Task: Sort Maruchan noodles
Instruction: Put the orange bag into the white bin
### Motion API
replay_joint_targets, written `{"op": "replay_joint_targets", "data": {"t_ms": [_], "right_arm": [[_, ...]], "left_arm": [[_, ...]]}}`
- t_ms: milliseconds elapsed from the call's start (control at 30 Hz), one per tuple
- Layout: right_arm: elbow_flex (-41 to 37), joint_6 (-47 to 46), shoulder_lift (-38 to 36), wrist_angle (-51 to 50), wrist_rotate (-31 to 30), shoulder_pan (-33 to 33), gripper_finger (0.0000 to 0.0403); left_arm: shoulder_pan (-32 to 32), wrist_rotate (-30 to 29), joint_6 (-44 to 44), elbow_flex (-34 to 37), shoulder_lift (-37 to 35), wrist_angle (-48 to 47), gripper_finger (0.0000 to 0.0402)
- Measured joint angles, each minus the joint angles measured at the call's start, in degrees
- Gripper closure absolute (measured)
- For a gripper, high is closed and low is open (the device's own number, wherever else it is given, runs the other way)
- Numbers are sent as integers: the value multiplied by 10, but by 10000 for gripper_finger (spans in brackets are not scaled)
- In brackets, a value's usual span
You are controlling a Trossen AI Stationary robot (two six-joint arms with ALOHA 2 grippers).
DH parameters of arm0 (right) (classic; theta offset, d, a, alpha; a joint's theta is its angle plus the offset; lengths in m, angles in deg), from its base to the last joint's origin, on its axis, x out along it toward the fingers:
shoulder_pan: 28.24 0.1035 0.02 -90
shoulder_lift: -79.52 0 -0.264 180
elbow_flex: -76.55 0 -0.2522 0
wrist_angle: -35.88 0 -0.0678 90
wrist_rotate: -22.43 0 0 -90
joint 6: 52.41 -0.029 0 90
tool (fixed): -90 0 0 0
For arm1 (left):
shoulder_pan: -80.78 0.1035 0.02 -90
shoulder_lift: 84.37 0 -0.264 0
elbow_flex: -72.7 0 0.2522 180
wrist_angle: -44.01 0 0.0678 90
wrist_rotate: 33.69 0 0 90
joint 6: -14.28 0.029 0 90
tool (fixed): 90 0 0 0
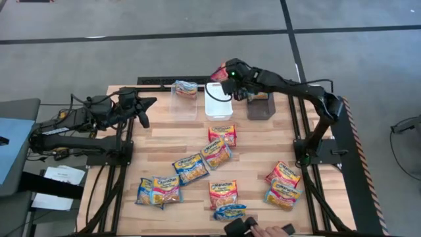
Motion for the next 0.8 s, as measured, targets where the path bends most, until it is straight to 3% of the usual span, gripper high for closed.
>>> {"op": "replay_joint_targets", "data": {"t_ms": [233, 633, 800], "right_arm": [[-72, 91, 0, 114, 13, 2, 399], [-128, 157, 4, 188, 96, -6, 399], [-129, 197, 42, 214, 94, -24, 398]], "left_arm": [[0, -27, -1, 0, 0, 0, 401], [0, -49, 28, 0, 0, 7, 401], [0, -49, 39, 0, 0, 25, 401]]}}
